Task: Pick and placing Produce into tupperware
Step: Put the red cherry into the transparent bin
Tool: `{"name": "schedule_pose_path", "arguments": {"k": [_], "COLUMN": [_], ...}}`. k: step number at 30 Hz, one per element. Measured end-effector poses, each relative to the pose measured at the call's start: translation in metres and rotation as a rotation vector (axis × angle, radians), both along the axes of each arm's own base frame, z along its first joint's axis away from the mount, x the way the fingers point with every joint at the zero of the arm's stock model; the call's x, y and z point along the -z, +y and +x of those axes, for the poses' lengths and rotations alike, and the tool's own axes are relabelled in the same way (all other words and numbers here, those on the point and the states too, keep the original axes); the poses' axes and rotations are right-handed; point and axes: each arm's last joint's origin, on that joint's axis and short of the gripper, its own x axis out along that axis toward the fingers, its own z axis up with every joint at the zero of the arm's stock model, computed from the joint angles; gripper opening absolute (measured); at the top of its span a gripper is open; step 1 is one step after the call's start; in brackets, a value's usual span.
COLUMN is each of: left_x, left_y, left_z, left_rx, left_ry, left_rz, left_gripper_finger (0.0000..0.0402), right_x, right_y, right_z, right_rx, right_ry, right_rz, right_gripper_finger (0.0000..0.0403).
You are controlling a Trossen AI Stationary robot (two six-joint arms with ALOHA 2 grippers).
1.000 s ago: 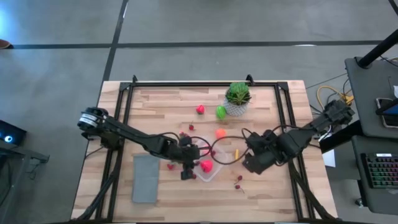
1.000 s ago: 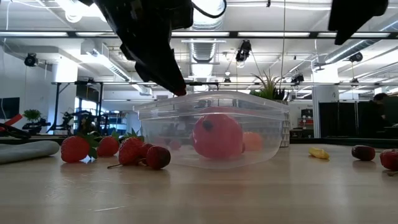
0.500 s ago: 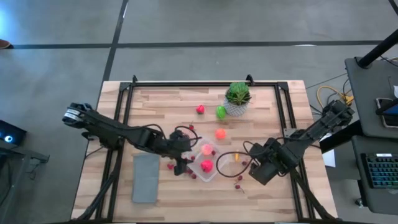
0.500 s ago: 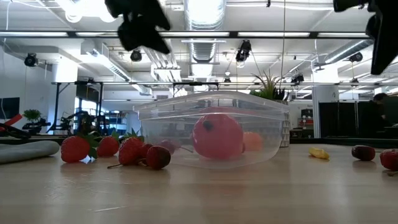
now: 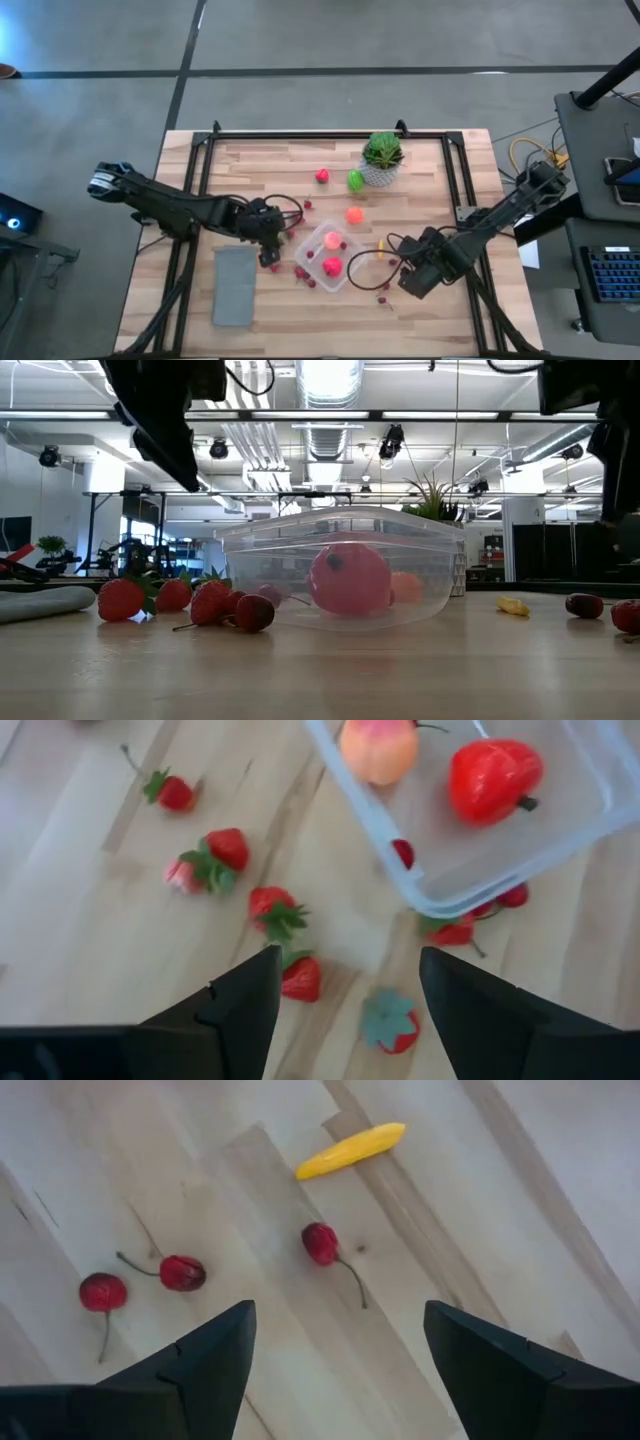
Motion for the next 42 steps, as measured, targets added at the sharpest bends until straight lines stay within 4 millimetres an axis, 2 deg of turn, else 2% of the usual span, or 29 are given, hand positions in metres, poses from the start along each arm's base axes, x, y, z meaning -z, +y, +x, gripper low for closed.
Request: {"name": "schedule_pose_path", "arguments": {"k": [10, 20, 28, 36, 42], "left_x": [0.022, 0.042, 0.049, 0.049, 0.049], "left_y": [0.009, 0.017, 0.027, 0.032, 0.032], "left_z": [-0.012, -0.02, -0.021, -0.02, -0.018], "left_rx": [-0.022, -0.06, -0.085, -0.075, -0.067], "left_ry": [0.066, 0.124, 0.116, 0.109, 0.086], "left_rz": [0.018, 0.088, 0.107, 0.122, 0.127], "left_gripper_finger": [0.0223, 0.0223, 0.0223, 0.0223, 0.0223], "right_x": [0.031, 0.052, 0.063, 0.064, 0.074], "right_y": [0.004, -0.002, -0.007, -0.007, -0.006], "right_z": [0.007, 0.012, 0.028, 0.028, 0.03], "right_rx": [-0.193, -0.176, -0.183, -0.178, -0.177], "right_ry": [-0.02, 0.049, 0.051, 0.06, 0.076], "right_rz": [-0.083, -0.137, -0.082, -0.068, -0.075], "right_gripper_finger": [0.0281, 0.0281, 0.0281, 0.0281, 0.0269]}}
